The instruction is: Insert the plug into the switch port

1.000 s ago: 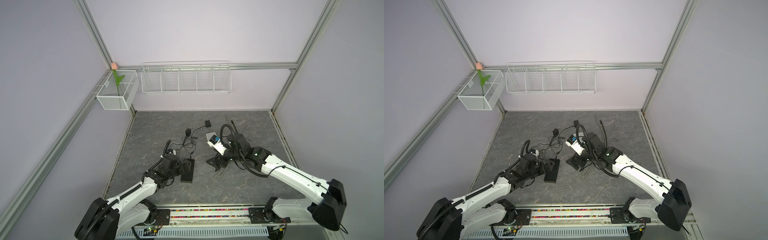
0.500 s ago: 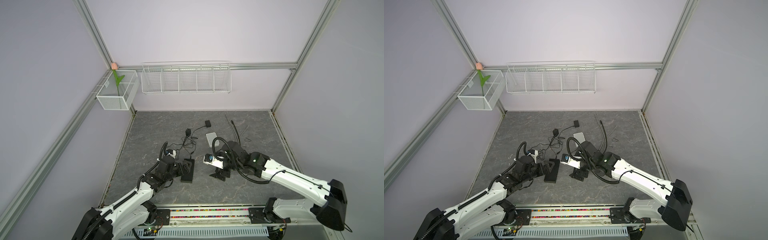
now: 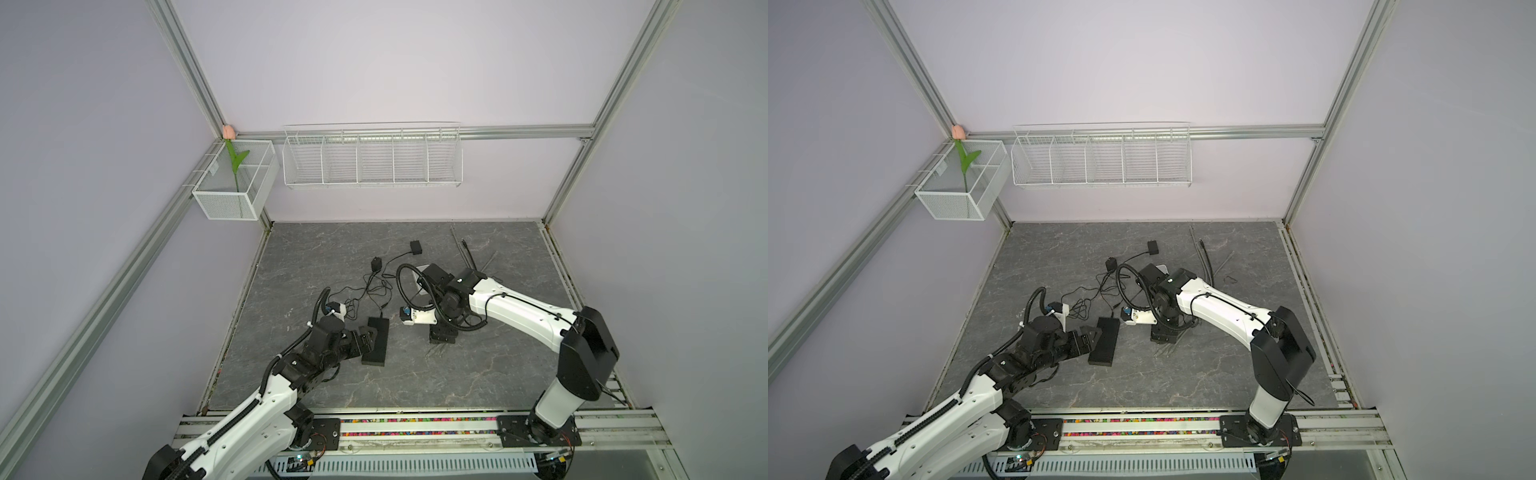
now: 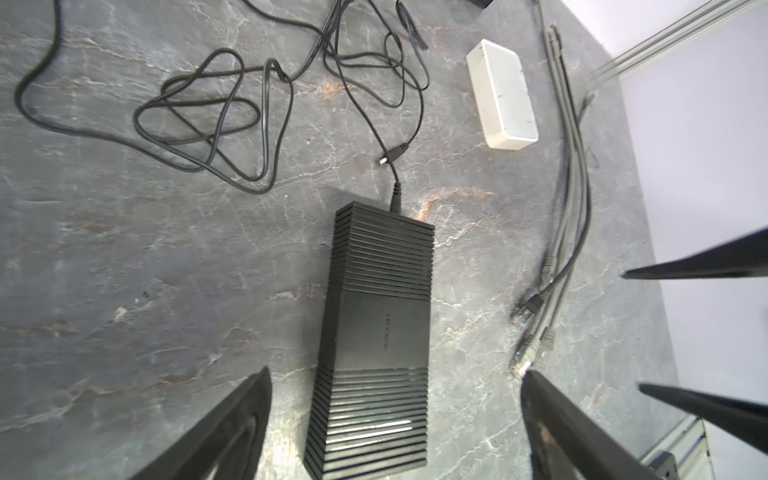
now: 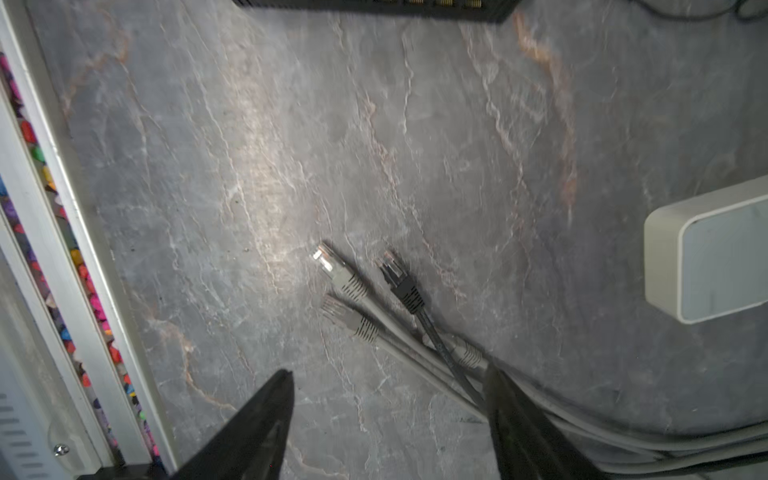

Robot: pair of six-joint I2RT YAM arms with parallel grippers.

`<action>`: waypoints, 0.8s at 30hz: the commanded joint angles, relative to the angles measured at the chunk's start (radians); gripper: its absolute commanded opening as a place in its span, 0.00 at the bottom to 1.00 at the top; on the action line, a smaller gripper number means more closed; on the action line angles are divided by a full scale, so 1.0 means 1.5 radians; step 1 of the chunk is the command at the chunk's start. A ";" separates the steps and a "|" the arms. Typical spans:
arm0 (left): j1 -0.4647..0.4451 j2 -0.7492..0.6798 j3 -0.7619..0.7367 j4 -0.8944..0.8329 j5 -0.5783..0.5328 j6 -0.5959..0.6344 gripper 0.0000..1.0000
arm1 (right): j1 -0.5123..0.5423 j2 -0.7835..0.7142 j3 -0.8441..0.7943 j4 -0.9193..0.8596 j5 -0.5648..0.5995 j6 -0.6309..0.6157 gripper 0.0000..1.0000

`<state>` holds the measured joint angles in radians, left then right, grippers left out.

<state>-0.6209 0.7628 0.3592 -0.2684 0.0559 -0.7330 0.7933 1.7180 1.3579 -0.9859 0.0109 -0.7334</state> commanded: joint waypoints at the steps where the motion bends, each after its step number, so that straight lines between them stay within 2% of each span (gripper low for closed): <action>1: -0.010 -0.036 -0.027 -0.020 -0.017 -0.019 0.92 | -0.018 0.029 0.020 -0.014 0.046 -0.035 0.64; 8: -0.014 -0.052 -0.029 -0.035 -0.035 -0.030 0.91 | -0.023 0.111 0.029 0.013 0.055 -0.042 0.57; 11: -0.014 -0.056 -0.024 -0.044 -0.038 -0.035 0.91 | -0.029 0.123 0.035 0.043 0.071 -0.041 0.45; 24: -0.018 -0.054 0.015 -0.087 -0.048 -0.028 0.90 | -0.031 0.153 0.018 0.040 0.019 -0.020 0.43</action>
<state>-0.6426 0.6872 0.3504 -0.3752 0.0032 -0.7738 0.7521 1.9263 1.3930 -0.9009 0.0799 -0.7715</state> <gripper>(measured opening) 0.897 0.435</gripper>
